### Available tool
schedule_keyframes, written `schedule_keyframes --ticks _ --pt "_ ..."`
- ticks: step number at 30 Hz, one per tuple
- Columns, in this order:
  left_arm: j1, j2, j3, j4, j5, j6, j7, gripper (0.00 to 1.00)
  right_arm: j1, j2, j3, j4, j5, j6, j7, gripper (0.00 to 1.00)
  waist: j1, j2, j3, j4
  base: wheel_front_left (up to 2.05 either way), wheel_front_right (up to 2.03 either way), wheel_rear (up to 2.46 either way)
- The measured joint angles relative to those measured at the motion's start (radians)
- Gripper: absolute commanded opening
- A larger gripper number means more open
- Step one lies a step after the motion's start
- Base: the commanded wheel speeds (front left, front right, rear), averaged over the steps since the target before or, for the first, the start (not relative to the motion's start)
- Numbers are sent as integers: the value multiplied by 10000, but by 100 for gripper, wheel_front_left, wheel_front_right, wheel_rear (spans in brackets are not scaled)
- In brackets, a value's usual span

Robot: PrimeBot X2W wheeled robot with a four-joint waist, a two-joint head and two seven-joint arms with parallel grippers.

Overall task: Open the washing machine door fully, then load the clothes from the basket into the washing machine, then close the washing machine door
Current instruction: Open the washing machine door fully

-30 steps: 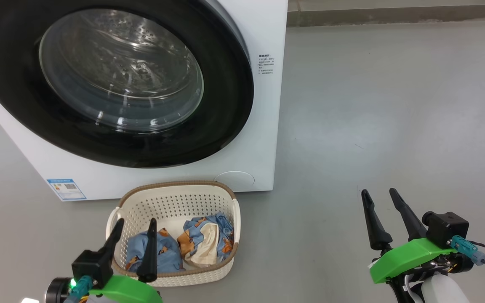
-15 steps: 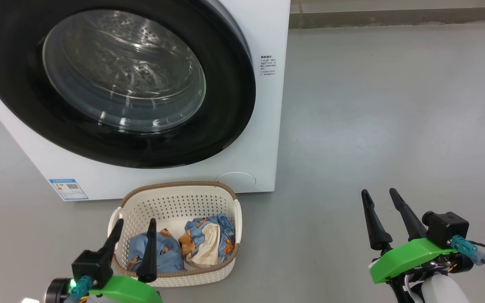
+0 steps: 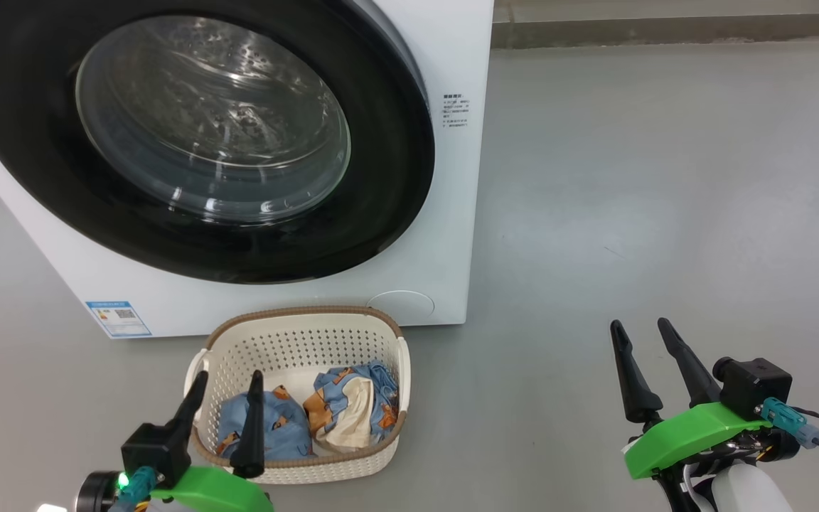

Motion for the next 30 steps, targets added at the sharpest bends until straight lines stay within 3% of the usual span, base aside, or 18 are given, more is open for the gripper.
schedule_keyframes --ticks 17,19,20,24,30 --pt "1 0 2 31 -4 12 0 100 1 0 58 2 0 0 0 100 0 0 26 75 0 0 0" --pt "2 0 2 31 -4 12 0 100 1 0 94 8 0 0 0 25 0 0 31 73 0 0 0" --pt "2 0 2 31 -4 12 0 100 1 0 119 2 0 0 0 0 0 0 35 73 0 0 0" --pt "2 0 0 31 -4 10 0 100 1 0 295 -123 479 0 0 0 0 0 72 82 0 0 0" --pt "-2 0 -31 25 -8 10 0 100 -45 -4 491 -63 2972 0 0 0 0 0 243 159 0 0 0"
